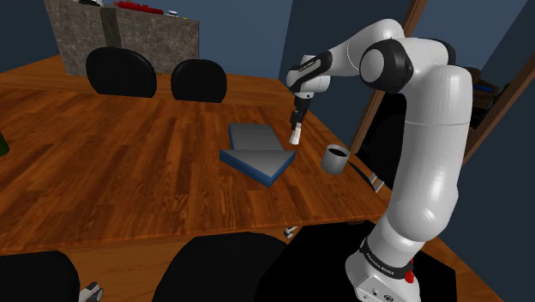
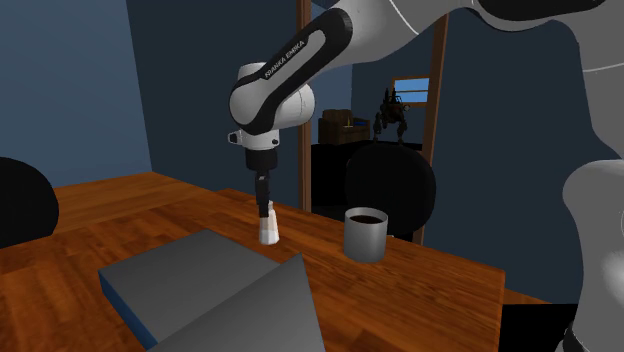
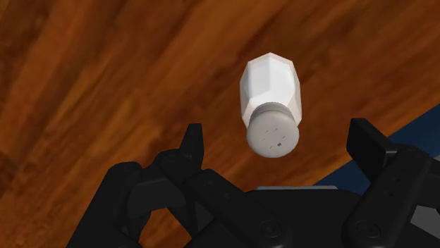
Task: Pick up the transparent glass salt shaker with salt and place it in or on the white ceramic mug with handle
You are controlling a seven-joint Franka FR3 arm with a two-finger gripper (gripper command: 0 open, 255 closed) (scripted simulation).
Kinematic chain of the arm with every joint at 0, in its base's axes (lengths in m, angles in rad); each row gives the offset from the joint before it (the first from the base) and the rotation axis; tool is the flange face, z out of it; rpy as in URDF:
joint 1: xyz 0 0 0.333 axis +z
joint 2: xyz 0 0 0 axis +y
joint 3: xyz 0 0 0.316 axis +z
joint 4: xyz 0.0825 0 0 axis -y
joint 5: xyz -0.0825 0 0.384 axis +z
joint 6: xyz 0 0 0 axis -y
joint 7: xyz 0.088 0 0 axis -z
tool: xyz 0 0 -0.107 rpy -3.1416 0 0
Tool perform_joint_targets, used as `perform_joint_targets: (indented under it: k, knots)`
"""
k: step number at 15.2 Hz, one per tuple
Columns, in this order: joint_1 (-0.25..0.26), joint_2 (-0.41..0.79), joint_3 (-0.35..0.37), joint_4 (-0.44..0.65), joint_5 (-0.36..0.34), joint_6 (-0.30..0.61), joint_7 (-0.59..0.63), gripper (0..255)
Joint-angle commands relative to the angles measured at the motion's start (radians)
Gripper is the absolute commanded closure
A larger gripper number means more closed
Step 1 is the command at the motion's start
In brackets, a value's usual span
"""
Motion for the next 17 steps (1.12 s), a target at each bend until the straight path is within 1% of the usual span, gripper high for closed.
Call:
perform_joint_targets:
  k: [1,4,5,14,17]
  knots:
    - [0.0,0.0,0.0,0.0,0.0,0.001,0.0,0]
    - [0.0,0.0,0.0,0.0,0.0,0.001,0.0,0]
    - [0.0,0.0,0.0,0.0,0.0,0.001,0.0,255]
    - [0.0,0.0,0.0,0.0,0.0,0.001,0.0,255]
    - [0.003,-0.017,-0.004,0.017,-0.009,-0.033,0.004,255]
